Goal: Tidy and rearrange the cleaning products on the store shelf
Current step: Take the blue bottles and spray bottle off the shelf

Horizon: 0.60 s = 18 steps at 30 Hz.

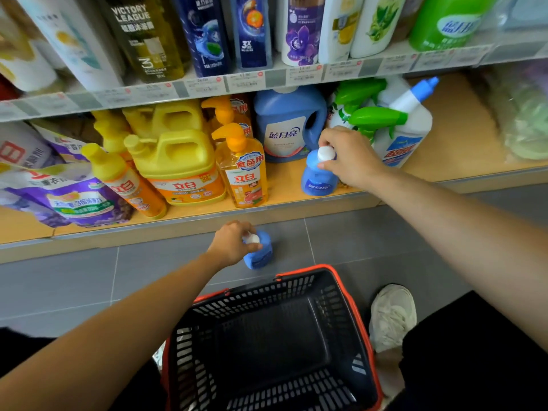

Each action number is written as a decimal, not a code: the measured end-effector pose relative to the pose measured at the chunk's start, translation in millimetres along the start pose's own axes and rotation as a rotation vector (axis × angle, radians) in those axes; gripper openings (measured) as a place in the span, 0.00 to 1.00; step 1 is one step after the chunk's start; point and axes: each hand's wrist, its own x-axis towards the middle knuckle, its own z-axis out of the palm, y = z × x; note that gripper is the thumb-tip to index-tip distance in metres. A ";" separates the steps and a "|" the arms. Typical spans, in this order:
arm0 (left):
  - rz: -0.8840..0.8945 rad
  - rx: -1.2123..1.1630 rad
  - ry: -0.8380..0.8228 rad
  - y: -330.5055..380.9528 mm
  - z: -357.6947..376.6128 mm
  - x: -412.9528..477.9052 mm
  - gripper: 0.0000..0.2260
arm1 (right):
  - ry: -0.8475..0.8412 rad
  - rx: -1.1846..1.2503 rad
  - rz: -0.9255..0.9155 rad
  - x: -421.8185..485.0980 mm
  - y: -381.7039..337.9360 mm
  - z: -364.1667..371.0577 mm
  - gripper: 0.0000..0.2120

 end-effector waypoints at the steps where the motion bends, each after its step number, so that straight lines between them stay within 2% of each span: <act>1: 0.002 -0.008 -0.026 2.3 -2.9 -1.8 0.19 | 0.003 0.005 -0.006 -2.3 -0.5 -2.0 0.15; 3: 0.012 -0.027 -0.036 11.0 -11.7 -7.0 0.22 | 0.012 0.040 -0.026 -9.8 -2.6 -6.8 0.14; 7: 0.159 -0.220 0.080 51.6 -40.0 -18.3 0.27 | 0.028 0.226 -0.070 -23.4 -16.0 -25.0 0.13; 12: 0.412 -0.254 0.167 108.5 -83.0 -40.1 0.38 | -0.113 0.495 -0.090 -40.8 -42.0 -57.6 0.12; 15: 0.488 -0.177 0.142 120.6 -104.2 -56.0 0.33 | -0.191 0.593 -0.137 -48.3 -62.1 -72.1 0.13; 17: 0.467 -0.237 0.101 119.1 -111.4 -67.3 0.27 | -0.229 0.636 -0.167 -51.7 -72.8 -78.1 0.12; 18: 0.452 -0.270 0.075 117.0 -113.7 -72.0 0.26 | -0.243 0.647 -0.177 -53.6 -76.4 -79.4 0.12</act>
